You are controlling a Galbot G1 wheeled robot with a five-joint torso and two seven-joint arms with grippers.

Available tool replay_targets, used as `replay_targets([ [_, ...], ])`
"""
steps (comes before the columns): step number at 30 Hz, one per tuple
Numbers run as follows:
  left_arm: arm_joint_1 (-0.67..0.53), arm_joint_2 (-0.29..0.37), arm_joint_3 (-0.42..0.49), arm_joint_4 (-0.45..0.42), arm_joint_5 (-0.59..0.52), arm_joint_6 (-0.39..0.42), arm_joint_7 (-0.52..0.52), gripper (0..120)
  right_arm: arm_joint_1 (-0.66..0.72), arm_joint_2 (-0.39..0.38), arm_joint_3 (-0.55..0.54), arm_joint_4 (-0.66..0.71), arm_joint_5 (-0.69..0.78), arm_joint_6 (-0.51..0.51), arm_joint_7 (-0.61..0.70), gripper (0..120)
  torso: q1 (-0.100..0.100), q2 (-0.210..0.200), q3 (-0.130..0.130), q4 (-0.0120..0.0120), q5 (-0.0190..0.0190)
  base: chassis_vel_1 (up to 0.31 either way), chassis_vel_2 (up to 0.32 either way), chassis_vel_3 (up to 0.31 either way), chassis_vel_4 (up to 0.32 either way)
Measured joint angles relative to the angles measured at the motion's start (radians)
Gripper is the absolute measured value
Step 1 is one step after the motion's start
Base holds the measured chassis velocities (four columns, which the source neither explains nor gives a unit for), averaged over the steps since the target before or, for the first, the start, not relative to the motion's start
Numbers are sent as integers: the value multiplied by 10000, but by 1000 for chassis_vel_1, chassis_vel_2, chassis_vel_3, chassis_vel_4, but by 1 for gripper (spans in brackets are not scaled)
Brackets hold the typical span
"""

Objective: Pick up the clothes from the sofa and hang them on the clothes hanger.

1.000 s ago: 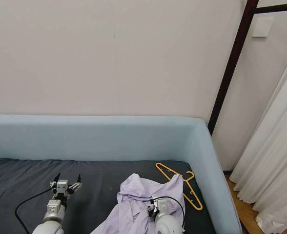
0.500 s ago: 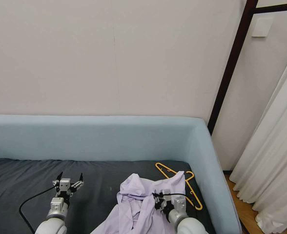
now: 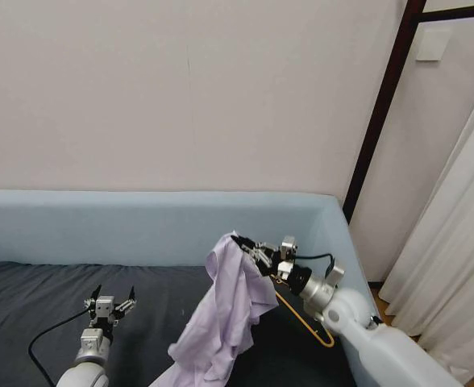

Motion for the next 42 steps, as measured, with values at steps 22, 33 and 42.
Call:
replay_targets([
  [22,-318,-422,368,191,226,32,15,100,-6613,-1293,1182,811,-4470,-4012,7459,28,-2,1,-3,-5,-1,0,0,0,0],
  [33,-23,-206,159,-36,196,-26,14,100,-7272,-1793,1491,2484,-4885,-5885,9071,63,-2,1,-1,-3,0,0,0,0,0],
  [42,167,-231,55,-134,239,-97,-17,100,-6483,-1675,1378,1058,-8594,-1890,6841,98,-2,0,-1,-1,3,0,0,0,0],
])
